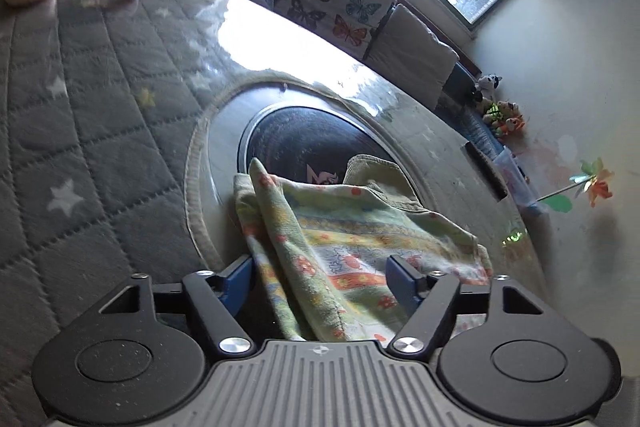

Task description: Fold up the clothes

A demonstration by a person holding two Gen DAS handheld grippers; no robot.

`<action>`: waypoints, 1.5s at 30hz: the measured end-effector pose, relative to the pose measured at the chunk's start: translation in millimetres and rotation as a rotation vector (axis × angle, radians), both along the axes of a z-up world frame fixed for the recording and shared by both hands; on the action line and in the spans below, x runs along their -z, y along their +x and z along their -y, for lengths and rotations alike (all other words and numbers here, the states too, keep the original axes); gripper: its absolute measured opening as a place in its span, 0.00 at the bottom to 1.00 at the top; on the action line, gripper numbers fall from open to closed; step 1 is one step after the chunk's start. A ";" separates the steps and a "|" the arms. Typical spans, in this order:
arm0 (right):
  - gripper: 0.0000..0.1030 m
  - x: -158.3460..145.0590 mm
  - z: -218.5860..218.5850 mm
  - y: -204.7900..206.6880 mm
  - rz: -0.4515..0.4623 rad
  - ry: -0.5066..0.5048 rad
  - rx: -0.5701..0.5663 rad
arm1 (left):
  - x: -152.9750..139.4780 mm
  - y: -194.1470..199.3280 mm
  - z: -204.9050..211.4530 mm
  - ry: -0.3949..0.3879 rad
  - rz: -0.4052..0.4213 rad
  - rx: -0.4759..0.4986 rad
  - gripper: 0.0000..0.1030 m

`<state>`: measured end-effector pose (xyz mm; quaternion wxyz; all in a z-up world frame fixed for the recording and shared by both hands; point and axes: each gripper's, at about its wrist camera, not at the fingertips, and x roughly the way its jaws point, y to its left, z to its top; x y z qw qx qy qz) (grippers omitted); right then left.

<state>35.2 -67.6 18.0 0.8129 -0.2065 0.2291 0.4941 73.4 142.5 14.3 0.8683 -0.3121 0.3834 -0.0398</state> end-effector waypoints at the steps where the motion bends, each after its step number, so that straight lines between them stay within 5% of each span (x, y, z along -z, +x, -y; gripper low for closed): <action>1: 0.06 -0.9 3.1 -0.5 -0.002 0.008 0.003 | 2.9 1.1 -1.0 -0.025 -0.009 -0.007 0.59; 6: 0.05 -0.4 11.3 -3.6 -0.023 0.018 -0.021 | 14.1 0.8 -5.7 -0.075 -0.039 -0.046 0.27; 9: 0.18 -0.6 18.6 -2.0 -0.042 0.035 -0.010 | 18.0 -2.4 -11.1 -0.089 -0.040 -0.065 0.18; 16: 0.28 7.0 59.6 26.2 -0.079 0.051 0.193 | 18.2 -5.4 -11.5 -0.071 -0.027 -0.064 0.17; 26: 0.31 38.4 134.5 116.9 -0.193 0.071 0.574 | 15.8 -4.7 -7.0 -0.036 -0.023 -0.058 0.17; 33: 0.34 43.0 164.6 130.2 -0.153 0.096 0.688 | 14.3 -2.5 -4.0 -0.014 -0.025 -0.053 0.17; 38: 0.53 45.2 184.3 142.1 -0.189 0.132 0.753 | 13.9 -1.8 -3.0 0.000 -0.025 -0.049 0.17; 43: 0.52 50.2 185.9 147.1 -0.219 0.150 0.763 | 12.6 -1.4 -1.3 0.018 -0.026 -0.048 0.17; 45: 0.39 51.6 183.4 147.0 -0.230 0.157 0.756 | 11.7 -0.9 -0.7 0.027 -0.028 -0.047 0.17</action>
